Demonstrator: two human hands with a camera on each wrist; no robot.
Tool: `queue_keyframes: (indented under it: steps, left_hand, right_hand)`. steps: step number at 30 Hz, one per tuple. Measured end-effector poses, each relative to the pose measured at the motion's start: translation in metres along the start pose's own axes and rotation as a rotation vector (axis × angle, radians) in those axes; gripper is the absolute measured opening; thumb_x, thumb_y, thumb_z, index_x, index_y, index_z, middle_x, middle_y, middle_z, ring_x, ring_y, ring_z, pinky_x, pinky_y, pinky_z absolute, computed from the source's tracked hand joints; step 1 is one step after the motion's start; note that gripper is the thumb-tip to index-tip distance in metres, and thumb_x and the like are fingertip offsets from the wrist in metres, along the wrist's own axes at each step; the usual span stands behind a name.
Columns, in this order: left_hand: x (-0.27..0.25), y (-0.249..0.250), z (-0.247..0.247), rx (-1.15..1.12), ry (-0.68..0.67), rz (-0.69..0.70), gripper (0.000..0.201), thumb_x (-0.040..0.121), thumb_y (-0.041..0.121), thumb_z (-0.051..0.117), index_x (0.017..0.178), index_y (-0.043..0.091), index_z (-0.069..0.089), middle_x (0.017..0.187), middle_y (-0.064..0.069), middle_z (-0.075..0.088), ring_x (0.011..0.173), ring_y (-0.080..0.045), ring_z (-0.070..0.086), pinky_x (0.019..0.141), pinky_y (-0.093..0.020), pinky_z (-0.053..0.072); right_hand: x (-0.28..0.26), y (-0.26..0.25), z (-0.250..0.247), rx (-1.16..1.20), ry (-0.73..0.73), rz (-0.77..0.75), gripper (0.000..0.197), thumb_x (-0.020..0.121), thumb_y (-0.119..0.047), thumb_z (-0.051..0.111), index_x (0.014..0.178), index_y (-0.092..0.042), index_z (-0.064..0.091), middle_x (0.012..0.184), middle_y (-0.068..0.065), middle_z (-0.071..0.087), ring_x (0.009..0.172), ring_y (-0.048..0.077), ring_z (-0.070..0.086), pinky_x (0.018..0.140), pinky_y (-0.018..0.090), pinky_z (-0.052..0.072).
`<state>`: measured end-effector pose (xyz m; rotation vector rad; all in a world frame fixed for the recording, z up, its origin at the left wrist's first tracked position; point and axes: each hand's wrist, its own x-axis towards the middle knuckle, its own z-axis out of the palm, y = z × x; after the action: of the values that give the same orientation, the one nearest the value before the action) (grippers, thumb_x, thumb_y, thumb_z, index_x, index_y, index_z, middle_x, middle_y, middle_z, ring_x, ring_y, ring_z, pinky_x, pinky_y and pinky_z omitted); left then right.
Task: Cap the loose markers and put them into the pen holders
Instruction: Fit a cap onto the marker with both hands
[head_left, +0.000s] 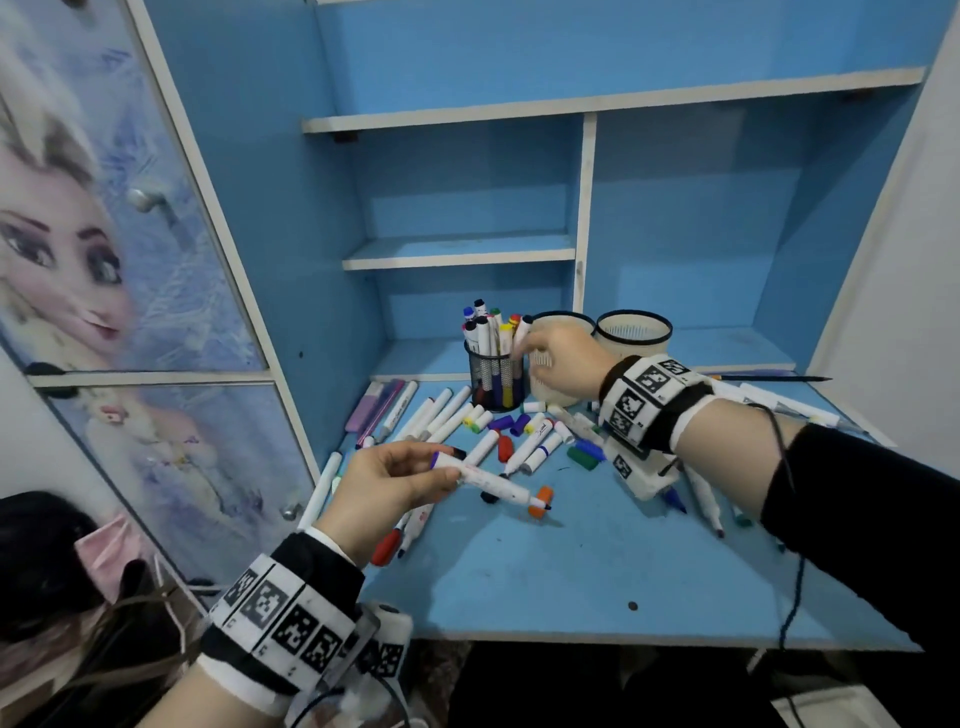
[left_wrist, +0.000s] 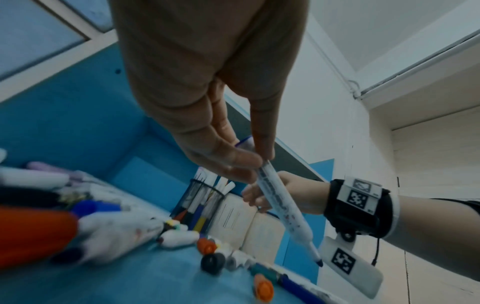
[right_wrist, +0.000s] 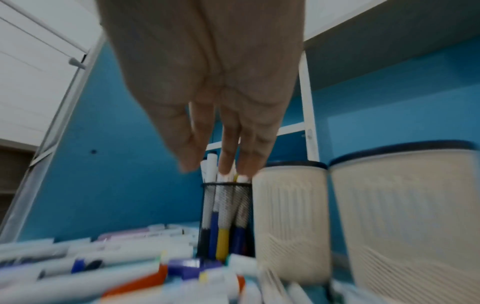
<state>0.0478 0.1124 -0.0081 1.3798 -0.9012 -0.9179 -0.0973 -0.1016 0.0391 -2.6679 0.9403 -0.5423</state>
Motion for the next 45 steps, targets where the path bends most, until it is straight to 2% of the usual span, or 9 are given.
queue_keyframes:
  steps: [5, 9, 13, 18, 24, 32, 36, 41, 45]
  left_hand:
    - [-0.011, -0.033, 0.000, -0.081, 0.019, -0.094, 0.018, 0.077, -0.006, 0.068, 0.095, -0.002, 0.068, 0.079, -0.016, 0.073, 0.068, -0.018, 0.069, 0.061, -0.017, 0.055]
    - [-0.018, -0.052, 0.018, -0.167, 0.003, -0.135, 0.019, 0.076, -0.007, 0.068, 0.095, -0.004, 0.067, 0.077, -0.017, 0.071, 0.064, -0.017, 0.068, 0.060, -0.018, 0.055]
    - [-0.015, -0.066, 0.036, -0.269, 0.054, -0.131, 0.016, 0.075, -0.007, 0.068, 0.090, -0.003, 0.068, 0.076, -0.017, 0.071, 0.063, -0.018, 0.068, 0.060, -0.018, 0.055]
    - [-0.013, -0.073, 0.046, -0.387, 0.145, -0.092, 0.017, 0.078, -0.007, 0.066, 0.094, -0.002, 0.068, 0.085, -0.021, 0.071, 0.070, -0.020, 0.070, 0.064, -0.018, 0.056]
    - [-0.014, -0.078, 0.048, -0.309, 0.167, -0.012, 0.017, 0.078, -0.008, 0.066, 0.094, -0.003, 0.067, 0.079, -0.016, 0.073, 0.069, -0.021, 0.069, 0.064, -0.020, 0.057]
    - [-0.015, -0.078, 0.049, -0.265, 0.132, 0.024, 0.017, 0.077, -0.009, 0.067, 0.093, -0.002, 0.066, 0.075, -0.009, 0.073, 0.066, -0.015, 0.069, 0.065, -0.020, 0.057]
    - [-0.014, -0.078, 0.048, -0.272, 0.107, 0.024, 0.016, 0.078, -0.010, 0.066, 0.091, 0.000, 0.066, 0.073, -0.006, 0.073, 0.064, -0.014, 0.069, 0.064, -0.019, 0.056]
    - [-0.013, -0.079, 0.048, -0.284, 0.089, 0.027, 0.017, 0.078, -0.010, 0.065, 0.093, -0.003, 0.065, 0.072, -0.006, 0.073, 0.061, -0.013, 0.068, 0.062, -0.019, 0.056]
    - [-0.012, -0.079, 0.047, -0.274, 0.081, 0.027, 0.017, 0.078, -0.010, 0.065, 0.094, -0.004, 0.065, 0.071, -0.005, 0.073, 0.059, -0.012, 0.067, 0.061, -0.018, 0.055]
  right_hand:
    - [-0.040, 0.024, 0.000, -0.247, -0.417, 0.106, 0.034, 0.087, -0.018, 0.062, 0.121, -0.019, 0.061, 0.122, 0.003, 0.059, 0.110, 0.019, 0.054, 0.086, 0.025, 0.040]
    - [-0.054, 0.048, -0.002, -0.422, -0.605, 0.178, 0.038, 0.088, -0.021, 0.062, 0.126, -0.021, 0.059, 0.123, 0.000, 0.062, 0.109, 0.017, 0.056, 0.083, 0.021, 0.039]
    - [-0.056, 0.058, -0.003, -0.466, -0.591, 0.186, 0.036, 0.089, -0.022, 0.062, 0.125, -0.020, 0.060, 0.124, -0.001, 0.062, 0.110, 0.016, 0.055, 0.081, 0.019, 0.036]
    - [-0.050, 0.052, 0.003, -0.429, -0.566, 0.102, 0.036, 0.090, -0.016, 0.057, 0.126, -0.022, 0.059, 0.126, 0.001, 0.059, 0.112, 0.019, 0.054, 0.091, 0.024, 0.040]
    - [-0.031, 0.037, 0.012, -0.480, -0.513, 0.081, 0.034, 0.092, -0.014, 0.053, 0.125, -0.019, 0.059, 0.127, 0.006, 0.058, 0.112, 0.022, 0.054, 0.091, 0.029, 0.044]
    - [-0.001, 0.010, 0.042, -0.480, -0.610, -0.009, 0.043, 0.086, -0.027, 0.065, 0.128, -0.017, 0.056, 0.127, 0.004, 0.057, 0.112, 0.022, 0.052, 0.092, 0.031, 0.043]
    - [0.018, 0.004, 0.044, -0.454, -0.566, 0.023, 0.039, 0.086, -0.021, 0.066, 0.123, -0.010, 0.059, 0.126, 0.008, 0.058, 0.113, 0.023, 0.054, 0.083, 0.025, 0.041]
    - [0.029, 0.002, 0.057, -0.431, -0.549, -0.027, 0.052, 0.084, -0.013, 0.063, 0.134, -0.021, 0.048, 0.132, 0.008, 0.054, 0.114, 0.025, 0.053, 0.091, 0.032, 0.046]
    - [0.033, 0.002, 0.062, -0.411, -0.570, -0.027, 0.048, 0.085, -0.013, 0.061, 0.131, -0.022, 0.050, 0.128, 0.007, 0.055, 0.111, 0.024, 0.054, 0.091, 0.033, 0.046]
